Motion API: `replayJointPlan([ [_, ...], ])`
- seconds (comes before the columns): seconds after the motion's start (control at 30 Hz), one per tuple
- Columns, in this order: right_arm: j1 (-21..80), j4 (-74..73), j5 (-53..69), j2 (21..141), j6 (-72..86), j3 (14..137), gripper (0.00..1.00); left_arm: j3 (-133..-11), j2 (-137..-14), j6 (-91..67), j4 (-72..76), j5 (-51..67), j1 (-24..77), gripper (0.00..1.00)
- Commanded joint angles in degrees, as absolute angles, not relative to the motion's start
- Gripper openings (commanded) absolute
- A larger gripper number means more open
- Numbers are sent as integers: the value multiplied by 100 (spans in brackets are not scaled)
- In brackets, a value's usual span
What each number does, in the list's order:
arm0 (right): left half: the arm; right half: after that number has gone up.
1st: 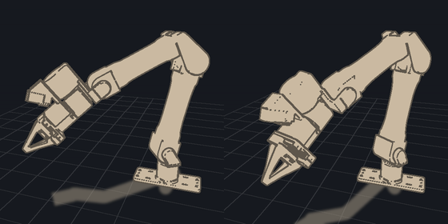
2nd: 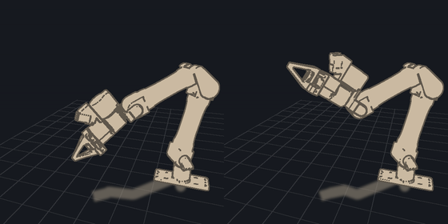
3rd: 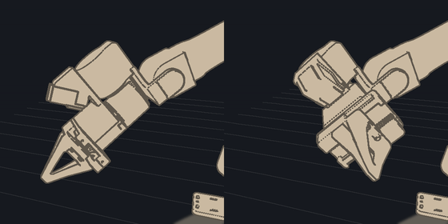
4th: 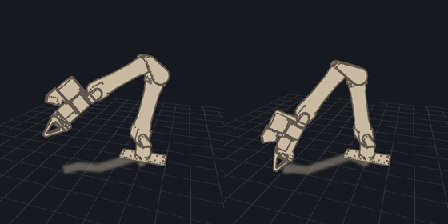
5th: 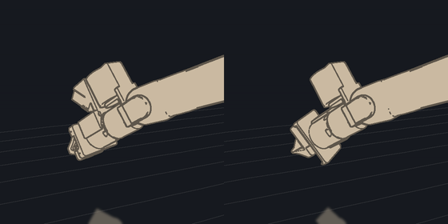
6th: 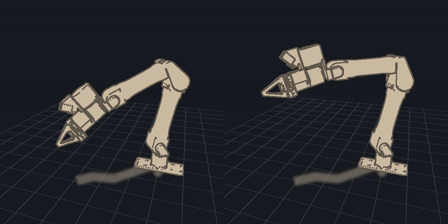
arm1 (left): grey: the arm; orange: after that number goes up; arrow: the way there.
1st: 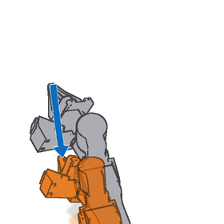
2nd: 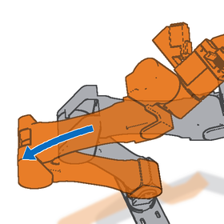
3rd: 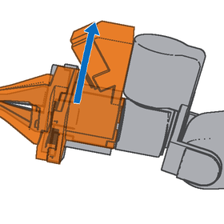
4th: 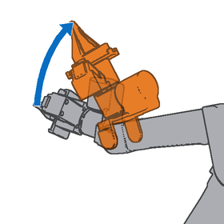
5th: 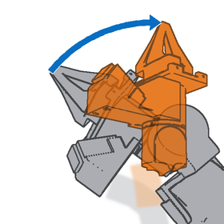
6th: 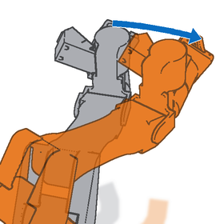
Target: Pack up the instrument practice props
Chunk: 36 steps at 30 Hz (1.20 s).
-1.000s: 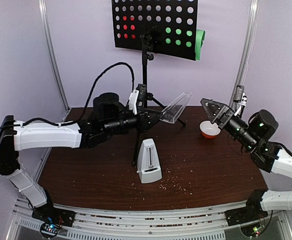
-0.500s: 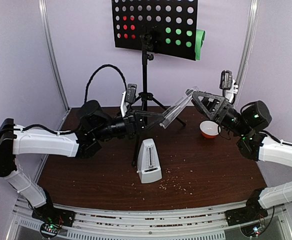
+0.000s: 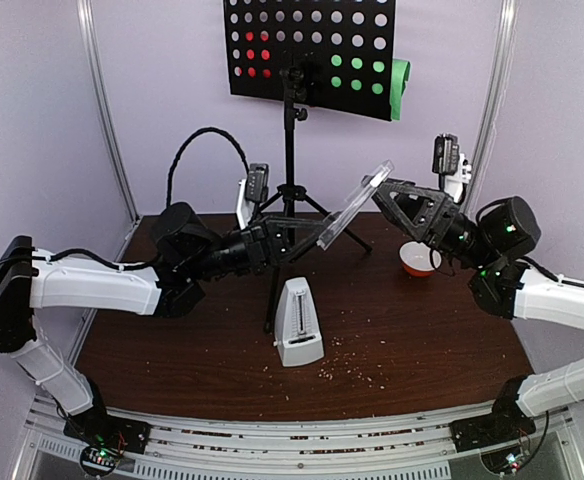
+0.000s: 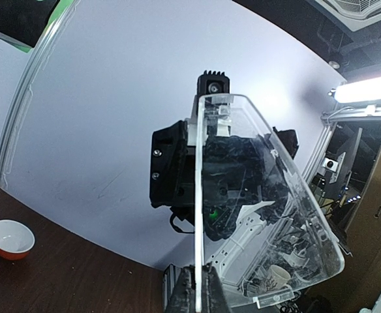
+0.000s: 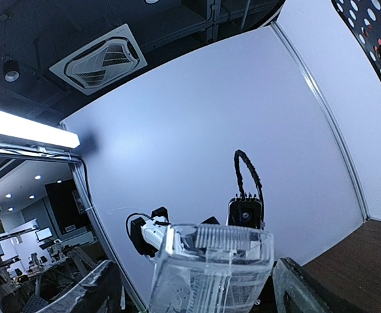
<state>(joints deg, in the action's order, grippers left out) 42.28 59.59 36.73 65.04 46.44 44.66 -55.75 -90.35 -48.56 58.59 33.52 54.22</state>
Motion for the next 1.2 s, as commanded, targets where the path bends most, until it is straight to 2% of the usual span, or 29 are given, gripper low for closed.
replayJointPlan([
  [0.0, 4376, 6014, 3690, 6745, 4566, 4771, 82, -5558, -9066, -4827, 6116, 3339, 5427, 0],
  [0.17, 4504, 6026, 3636, 6960, 4565, 4926, 78, -5566, -9057, -4751, 6003, 3302, 5423, 0],
  [0.4, 4535, 5967, 3569, 7006, 4560, 4949, 63, -5554, -9009, -4570, 5748, 3199, 5423, 0],
  [0.53, 4537, 6009, 3538, 7011, 4603, 4954, 60, -5563, -9016, -4557, 5736, 3199, 5422, 0],
  [0.73, 4536, 6007, 3480, 7020, 4596, 4918, 52, -5549, -9014, -4530, 5724, 3206, 5423, 0],
  [0.9, 4535, 5775, 3267, 6959, 4425, 4833, 49, -5540, -9010, -4428, 5596, 3151, 5423, 0],
  [0.93, 4542, 5741, 3209, 6930, 4382, 4804, 49, -5542, -8997, -4406, 5563, 3132, 5423, 3],
  [1.0, 4544, 5622, 3078, 6866, 4281, 4721, 49, -5510, -8954, -4340, 5455, 3051, 5416, 23],
  [1.07, 4537, 5489, 2949, 6760, 4150, 4638, 49, -5435, -8864, -4262, 5337, 2953, 5378, 34],
  [1.17, 4542, 5233, 2754, 6616, 3927, 4512, 49, -5238, -8632, -4194, 5176, 2765, 5265, 57],
])
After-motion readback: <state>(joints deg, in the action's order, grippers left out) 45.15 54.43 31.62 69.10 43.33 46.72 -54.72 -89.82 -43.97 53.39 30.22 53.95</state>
